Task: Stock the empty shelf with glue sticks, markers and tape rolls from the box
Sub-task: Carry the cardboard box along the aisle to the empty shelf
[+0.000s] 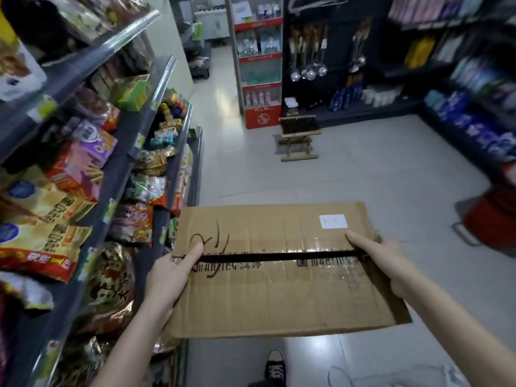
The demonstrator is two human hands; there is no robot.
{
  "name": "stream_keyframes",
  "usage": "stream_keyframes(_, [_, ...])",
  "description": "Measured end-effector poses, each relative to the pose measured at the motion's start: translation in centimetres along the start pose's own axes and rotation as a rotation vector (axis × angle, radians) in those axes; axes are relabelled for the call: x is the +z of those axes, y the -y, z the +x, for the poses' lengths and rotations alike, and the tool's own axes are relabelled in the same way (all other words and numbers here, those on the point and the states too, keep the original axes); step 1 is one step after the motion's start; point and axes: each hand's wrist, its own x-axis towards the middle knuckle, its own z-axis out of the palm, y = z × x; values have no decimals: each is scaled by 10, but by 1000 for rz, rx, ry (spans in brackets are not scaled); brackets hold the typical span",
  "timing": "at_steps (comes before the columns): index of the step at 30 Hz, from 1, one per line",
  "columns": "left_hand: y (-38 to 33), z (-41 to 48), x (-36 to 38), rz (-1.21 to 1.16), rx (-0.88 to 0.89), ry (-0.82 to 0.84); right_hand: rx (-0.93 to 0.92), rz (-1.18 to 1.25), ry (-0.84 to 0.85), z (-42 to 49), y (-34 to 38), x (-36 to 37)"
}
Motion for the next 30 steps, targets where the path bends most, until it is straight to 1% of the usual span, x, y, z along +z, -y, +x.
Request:
stream_keyframes(7, [-75, 79, 52, 64, 93, 135, 38, 123, -131, 48, 25, -31])
stream_keyframes(13, [-139, 134, 118, 129, 139, 235, 54, 179, -248, 88, 47, -72])
stream_keyframes(22, [-242, 203, 268, 205, 212, 371, 119, 302, -392, 176, 68, -166])
stream_keyframes(27, [-301, 219, 342, 230, 269, 386, 121, 298, -452, 219, 97, -225])
stream_keyframes(30, [-338, 229, 382, 217, 301, 439, 91, 320, -508, 241, 112, -255])
